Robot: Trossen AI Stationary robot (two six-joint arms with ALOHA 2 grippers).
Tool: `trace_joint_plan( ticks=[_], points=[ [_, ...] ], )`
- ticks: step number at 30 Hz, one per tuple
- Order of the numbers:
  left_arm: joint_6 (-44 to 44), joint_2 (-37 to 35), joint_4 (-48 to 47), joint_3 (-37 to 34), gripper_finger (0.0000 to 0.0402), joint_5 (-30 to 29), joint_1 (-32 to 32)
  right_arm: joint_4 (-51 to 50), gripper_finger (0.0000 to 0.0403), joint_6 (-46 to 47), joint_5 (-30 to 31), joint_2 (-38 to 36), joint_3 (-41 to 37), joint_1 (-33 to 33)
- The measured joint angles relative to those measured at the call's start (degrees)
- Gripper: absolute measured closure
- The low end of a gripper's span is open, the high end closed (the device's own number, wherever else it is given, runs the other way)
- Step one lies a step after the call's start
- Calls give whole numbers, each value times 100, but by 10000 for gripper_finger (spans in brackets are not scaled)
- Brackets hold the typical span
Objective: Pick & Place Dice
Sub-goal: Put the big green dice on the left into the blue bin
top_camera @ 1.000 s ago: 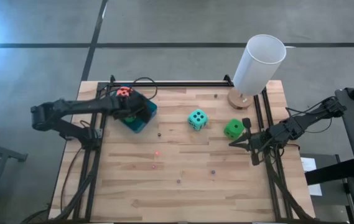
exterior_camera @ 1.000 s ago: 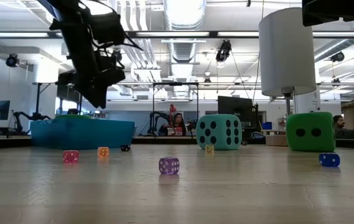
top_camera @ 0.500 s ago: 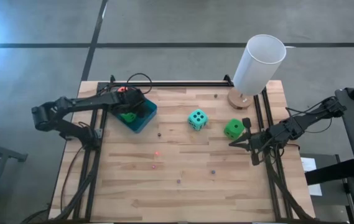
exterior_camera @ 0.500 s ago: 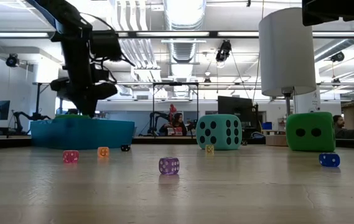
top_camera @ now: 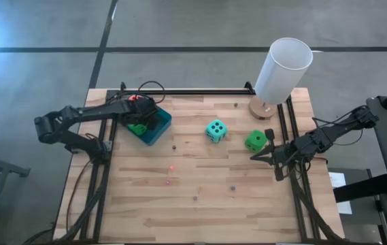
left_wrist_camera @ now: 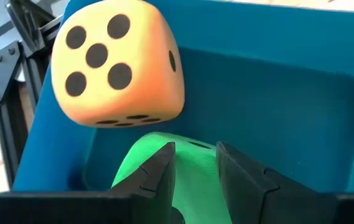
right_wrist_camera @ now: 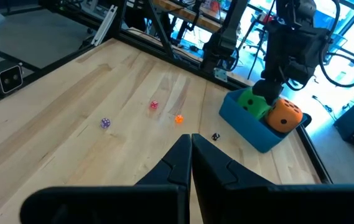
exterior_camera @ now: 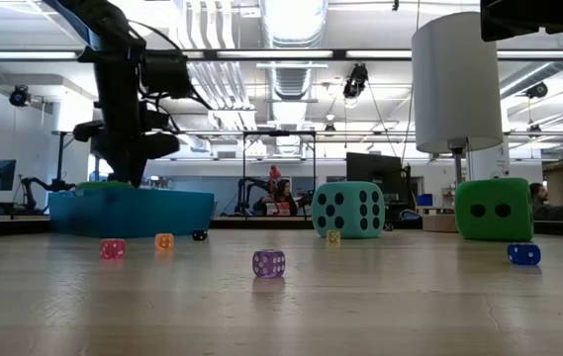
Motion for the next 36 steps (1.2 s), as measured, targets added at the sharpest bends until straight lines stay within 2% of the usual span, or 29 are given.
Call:
trace_joint_plan(
  ticks=[16,26,36],
  points=[
    [-105,-38,-174,78,281,-138,-4,-2,394,-2,0,0,1,0],
    [-101,-344,-172,83,281,-130,-11,-1,394,-11,0,-1,1,-1],
    [90,-603,-148,83,281,375,-136,-2,394,0,0,-2,0,-2]
  ],
)
